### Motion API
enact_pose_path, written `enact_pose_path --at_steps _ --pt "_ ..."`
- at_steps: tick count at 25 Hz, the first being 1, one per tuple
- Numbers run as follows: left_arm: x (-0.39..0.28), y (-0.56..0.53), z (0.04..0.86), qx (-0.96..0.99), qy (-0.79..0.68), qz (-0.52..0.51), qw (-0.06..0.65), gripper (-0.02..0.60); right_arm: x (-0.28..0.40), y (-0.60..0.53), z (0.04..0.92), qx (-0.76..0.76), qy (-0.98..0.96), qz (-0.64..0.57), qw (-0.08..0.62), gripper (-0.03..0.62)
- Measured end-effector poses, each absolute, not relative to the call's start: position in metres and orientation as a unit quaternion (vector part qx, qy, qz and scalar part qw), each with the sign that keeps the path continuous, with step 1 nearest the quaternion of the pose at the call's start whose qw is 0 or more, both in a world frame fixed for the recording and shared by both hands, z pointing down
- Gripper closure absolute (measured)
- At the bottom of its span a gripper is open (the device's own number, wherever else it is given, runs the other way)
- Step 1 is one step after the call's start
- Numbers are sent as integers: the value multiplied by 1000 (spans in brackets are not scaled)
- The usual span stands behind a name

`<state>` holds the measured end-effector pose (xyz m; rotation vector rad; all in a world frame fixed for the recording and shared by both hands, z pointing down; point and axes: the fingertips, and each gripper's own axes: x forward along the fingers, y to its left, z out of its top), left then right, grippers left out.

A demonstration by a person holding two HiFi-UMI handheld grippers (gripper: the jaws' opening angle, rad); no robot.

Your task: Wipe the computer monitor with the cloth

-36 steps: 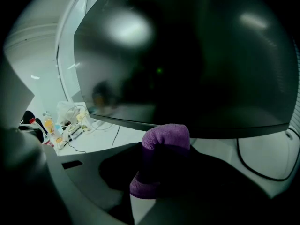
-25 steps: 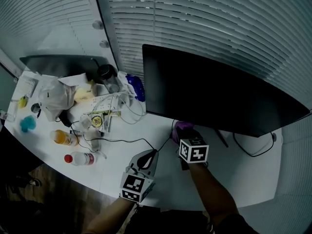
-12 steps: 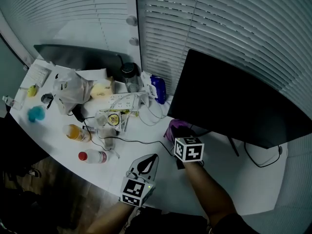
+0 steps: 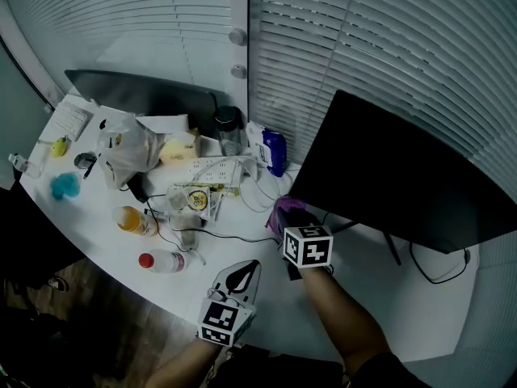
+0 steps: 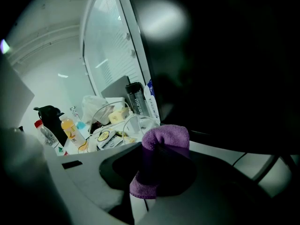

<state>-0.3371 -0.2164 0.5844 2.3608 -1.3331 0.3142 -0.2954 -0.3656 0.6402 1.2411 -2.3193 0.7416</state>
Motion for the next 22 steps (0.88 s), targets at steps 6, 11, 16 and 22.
enact_pose_path --at_steps 6,11,16,22 --pt "-335 -221 582 847 -480 112 200 577 -298 -365 640 439 -832 270 203 499" --pt "-335 -221 583 841 -489 113 202 577 -302 -363 636 428 -839 272 195 499" --pt "-331 -221 576 842 -490 115 194 577 -303 -358 624 419 -847 271 182 499" --pt "-329 -223 569 843 -491 111 189 577 -309 -362 600 415 -858 261 155 500"
